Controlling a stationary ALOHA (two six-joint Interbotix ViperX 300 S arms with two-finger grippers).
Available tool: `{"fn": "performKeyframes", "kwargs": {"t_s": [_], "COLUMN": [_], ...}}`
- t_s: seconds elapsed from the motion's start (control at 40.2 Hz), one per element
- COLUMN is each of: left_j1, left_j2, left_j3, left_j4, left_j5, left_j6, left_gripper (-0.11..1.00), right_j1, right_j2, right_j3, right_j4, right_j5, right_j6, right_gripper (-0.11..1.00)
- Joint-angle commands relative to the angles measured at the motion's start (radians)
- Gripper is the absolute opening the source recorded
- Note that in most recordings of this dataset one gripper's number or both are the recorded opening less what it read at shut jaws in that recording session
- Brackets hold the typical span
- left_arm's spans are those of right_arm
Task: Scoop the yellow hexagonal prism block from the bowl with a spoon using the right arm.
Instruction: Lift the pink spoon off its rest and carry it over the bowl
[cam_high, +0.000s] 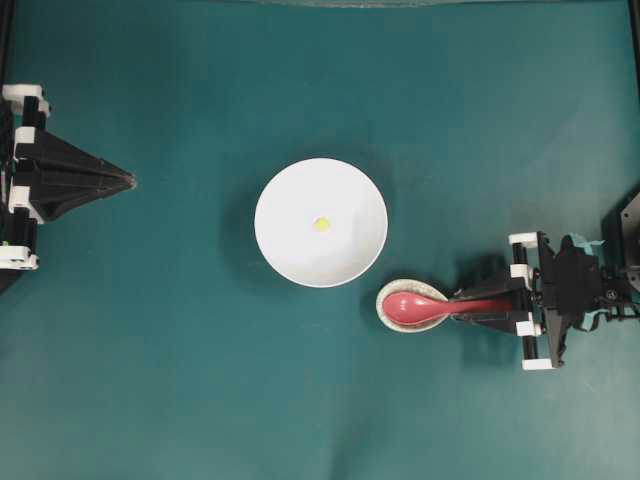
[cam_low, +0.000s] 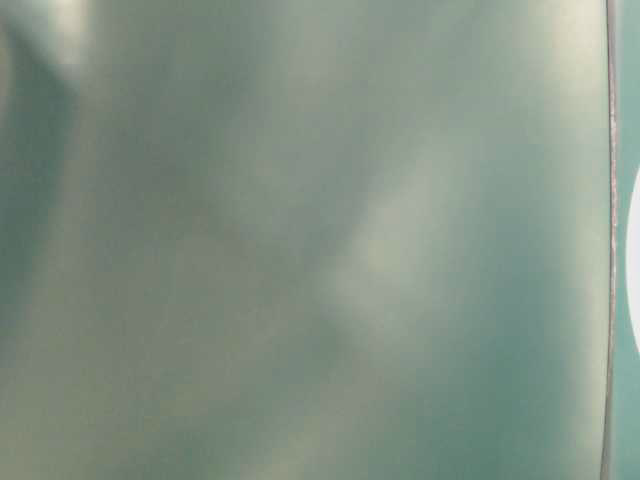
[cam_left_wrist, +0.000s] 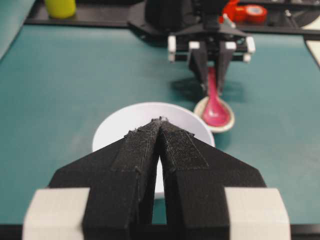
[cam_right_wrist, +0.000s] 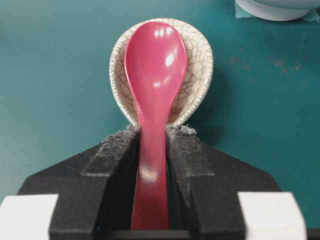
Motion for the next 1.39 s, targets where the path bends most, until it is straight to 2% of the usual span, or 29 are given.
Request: {"fn": "performKeyframes", "kwargs": {"t_s": [0.0,0.423,0.597,0.821,1.07,1.22,1.369], "left_j1": [0.002,0.002,0.002,0.002,0.0,0.002,0.002], "left_j2": [0.008,0.008,0.008,0.008,0.008,0.008,0.008], "left_j3": [-0.018,-0.018,-0.018,-0.018,-0.018,-0.018,-0.018], "left_j4": [0.002,0.002,0.002,0.002,0.002,0.006,0.008], "left_j5": [-0.006,-0.014,-0.011,-0.009,-0.009,-0.009,-0.009], "left_j6": [-0.002,-0.003,-0.003,-0.002,0.011,0.017,0.017], "left_gripper": [-0.01,-0.01,-0.01,-0.01,-0.01,-0.01,-0.01], "right_j1": [0.005,0.003,-0.011,-0.1,-0.284,-0.397,-0.491], "right_j2": [-0.031,-0.141,-0.245,-0.419,-0.588,-0.63,-0.627], "right_j3": [-0.003,0.012,0.011,-0.051,-0.204,-0.302,-0.38], "right_j4": [-0.002,-0.002,0.0,0.0,0.0,-0.002,-0.005], "right_j5": [-0.005,0.015,0.087,0.367,0.836,1.077,1.239], "right_j6": [-0.002,-0.005,-0.051,-0.172,-0.298,-0.348,-0.37], "right_gripper": [0.24,0.24,0.24,0.24,0.24,0.24,0.24]}}
